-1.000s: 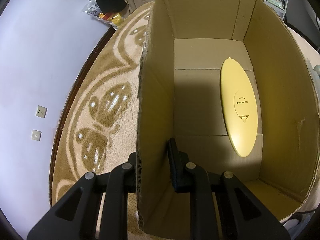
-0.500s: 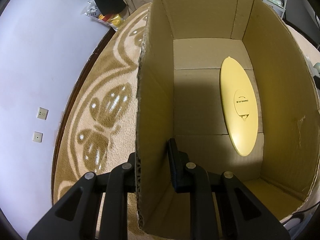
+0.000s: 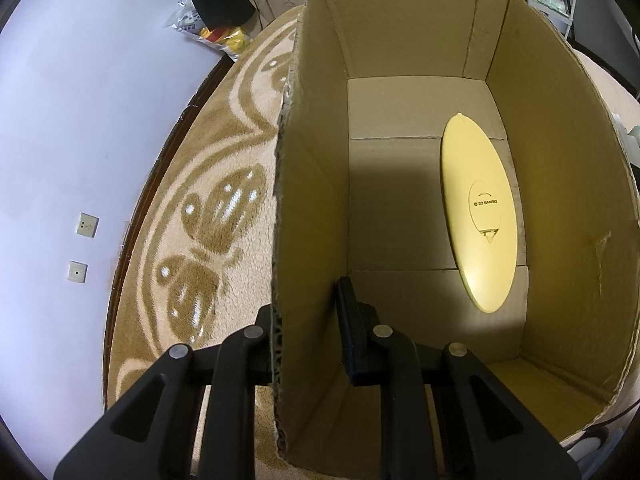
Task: Organize rigid objects
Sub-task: 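Grasp the white flat button panel with the right tool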
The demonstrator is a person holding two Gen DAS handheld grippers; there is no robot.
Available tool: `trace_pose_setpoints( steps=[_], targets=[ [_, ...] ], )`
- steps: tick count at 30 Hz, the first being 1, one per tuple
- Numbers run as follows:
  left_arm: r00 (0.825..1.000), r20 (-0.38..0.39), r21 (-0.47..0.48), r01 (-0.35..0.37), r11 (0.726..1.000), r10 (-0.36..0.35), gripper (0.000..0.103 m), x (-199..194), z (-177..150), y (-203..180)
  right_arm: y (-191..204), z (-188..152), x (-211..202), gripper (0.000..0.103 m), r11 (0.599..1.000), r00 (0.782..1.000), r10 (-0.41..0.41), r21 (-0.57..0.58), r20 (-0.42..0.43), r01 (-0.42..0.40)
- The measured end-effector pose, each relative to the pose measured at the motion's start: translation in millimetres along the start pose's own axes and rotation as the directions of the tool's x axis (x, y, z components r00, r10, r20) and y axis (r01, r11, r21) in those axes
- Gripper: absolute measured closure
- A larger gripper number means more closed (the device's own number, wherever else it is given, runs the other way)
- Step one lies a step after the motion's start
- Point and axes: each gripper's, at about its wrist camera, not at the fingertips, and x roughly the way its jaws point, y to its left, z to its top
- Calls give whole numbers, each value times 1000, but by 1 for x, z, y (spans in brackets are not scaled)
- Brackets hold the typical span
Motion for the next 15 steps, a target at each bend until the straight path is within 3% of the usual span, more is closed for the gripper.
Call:
trace_pose_setpoints(
  steps=[10, 15],
  targets=[
    [1000, -1, -9, 3, 1000, -3, 84, 3, 1, 4, 22, -3, 7, 88, 985, 993, -112, -130, 30, 114],
    [1000, -2, -12, 5, 1000, -5, 84, 3, 0, 4, 21, -1, -4, 88, 991, 996, -74, -109, 54, 79]
  ],
)
